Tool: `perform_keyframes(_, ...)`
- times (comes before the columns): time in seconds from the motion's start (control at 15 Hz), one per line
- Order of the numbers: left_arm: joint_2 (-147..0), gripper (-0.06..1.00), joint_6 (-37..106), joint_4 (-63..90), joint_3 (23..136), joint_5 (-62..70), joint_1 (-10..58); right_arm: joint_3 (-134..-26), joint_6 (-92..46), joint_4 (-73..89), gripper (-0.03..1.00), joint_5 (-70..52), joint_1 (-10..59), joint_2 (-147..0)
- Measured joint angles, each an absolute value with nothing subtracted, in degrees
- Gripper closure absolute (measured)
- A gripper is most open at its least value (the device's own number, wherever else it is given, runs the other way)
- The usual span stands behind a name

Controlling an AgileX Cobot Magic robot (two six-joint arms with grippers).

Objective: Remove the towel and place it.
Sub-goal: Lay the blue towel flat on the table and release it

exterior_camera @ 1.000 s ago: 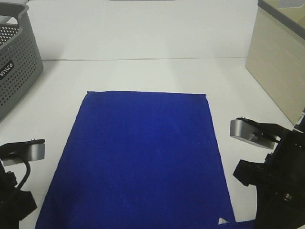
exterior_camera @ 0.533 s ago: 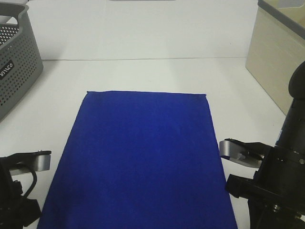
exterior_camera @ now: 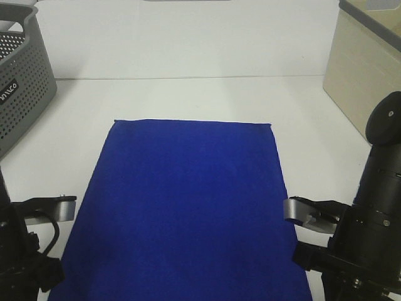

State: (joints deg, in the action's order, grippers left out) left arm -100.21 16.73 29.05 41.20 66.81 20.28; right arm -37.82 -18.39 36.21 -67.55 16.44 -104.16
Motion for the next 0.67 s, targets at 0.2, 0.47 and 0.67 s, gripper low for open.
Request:
perform_keyframes(0.2,-100.9,0.94,15.9,27.9,41.2,66.3,25.2,-36.8,-19.7,36.1,0.95,-67.2,16.4,-105.5)
perform_keyframes(0.47,-103.1,0.94,13.8,25.4,43.6,65.4,26.2,-36.8,-20.6,34.7,0.89,-66.3,16.4,-105.5)
perform_keyframes(0.67,-103.1,0.94,13.5,24.7,46.0,66.3,26.5,-36.8,-20.6,33.9,0.81,-66.2,16.4,-105.5)
